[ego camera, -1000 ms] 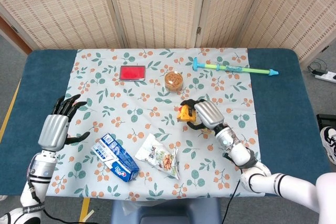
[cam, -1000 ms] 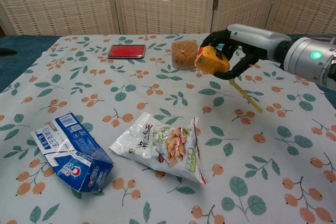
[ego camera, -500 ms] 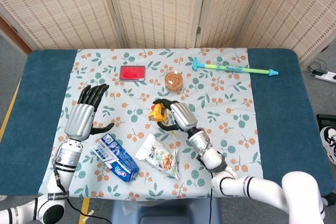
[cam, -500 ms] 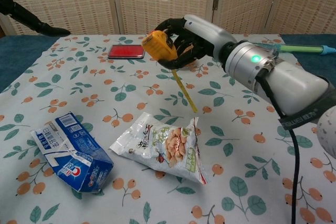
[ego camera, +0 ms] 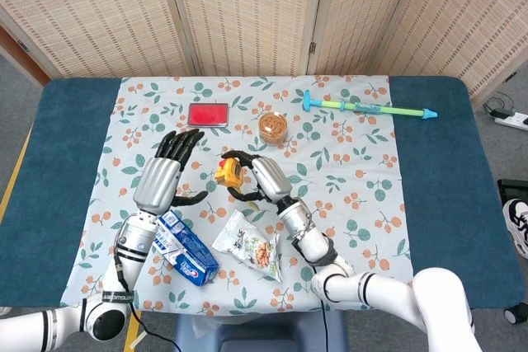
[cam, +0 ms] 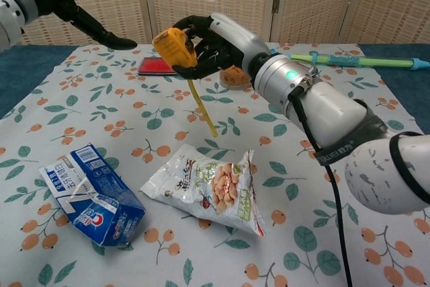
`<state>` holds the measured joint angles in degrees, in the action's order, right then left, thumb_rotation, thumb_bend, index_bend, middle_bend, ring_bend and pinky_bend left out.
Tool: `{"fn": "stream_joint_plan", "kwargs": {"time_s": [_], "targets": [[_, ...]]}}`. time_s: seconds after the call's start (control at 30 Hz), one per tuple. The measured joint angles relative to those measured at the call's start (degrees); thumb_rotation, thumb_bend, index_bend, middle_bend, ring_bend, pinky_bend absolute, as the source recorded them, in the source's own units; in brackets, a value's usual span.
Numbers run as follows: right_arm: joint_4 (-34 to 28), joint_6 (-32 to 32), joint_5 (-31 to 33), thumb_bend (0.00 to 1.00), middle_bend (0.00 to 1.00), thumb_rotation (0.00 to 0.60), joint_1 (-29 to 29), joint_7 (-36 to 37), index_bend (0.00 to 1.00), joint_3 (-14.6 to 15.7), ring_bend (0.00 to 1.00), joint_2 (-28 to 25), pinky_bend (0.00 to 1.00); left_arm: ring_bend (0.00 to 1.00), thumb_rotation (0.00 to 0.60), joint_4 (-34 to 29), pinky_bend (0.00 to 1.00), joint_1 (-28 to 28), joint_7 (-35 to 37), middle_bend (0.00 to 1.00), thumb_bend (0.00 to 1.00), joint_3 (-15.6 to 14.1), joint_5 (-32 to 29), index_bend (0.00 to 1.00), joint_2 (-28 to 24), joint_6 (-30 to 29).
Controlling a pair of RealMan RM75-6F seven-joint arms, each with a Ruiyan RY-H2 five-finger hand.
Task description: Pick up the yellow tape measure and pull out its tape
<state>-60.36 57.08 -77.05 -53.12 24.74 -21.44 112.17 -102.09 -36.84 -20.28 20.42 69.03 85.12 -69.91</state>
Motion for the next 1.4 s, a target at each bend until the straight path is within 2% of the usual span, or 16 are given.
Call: {"fn": "stream_joint_plan", "kwargs": {"time_s": [0.47,1.1,1.2,1.4], "targets": [[0.97,0.15,0.15,0.54,0.52,0.6,-0.56,0.82,0.56,0.33,0.53,-0.37,0.31,0.1,0.6,3.31,0.0,-4.97,-1.09,0.09,0.21,1.21,-2.61,0.0,4.89,0.81],[-0.52,0.57,0.4,0.54,0.52,0.6,0.16,0.22,0.56,1.27,0.53,-1.46,0.31,0.1,0.6,7.0,0.0,-7.45,-0.68,0.09,0.21,1.32,-4.74,0.0,7.03,0.38],[-0.57,0.53,0.47,0.54,0.52,0.6,0.17,0.25,0.56,1.3,0.54,-1.55,0.31,0.1,0.6,7.3,0.0,-7.66,-0.47,0.09,0.24,1.24,-4.9,0.0,7.11,0.43],[-0.66,0.57,0.65,0.54,0.52,0.6,0.4,0.38,0.56,1.42,0.54,-1.68,0.31,0.1,0.6,8.12,0.0,-8.02,0.05,0.09,0.41,1.17,-4.91,0.0,7.36,0.25]]}}
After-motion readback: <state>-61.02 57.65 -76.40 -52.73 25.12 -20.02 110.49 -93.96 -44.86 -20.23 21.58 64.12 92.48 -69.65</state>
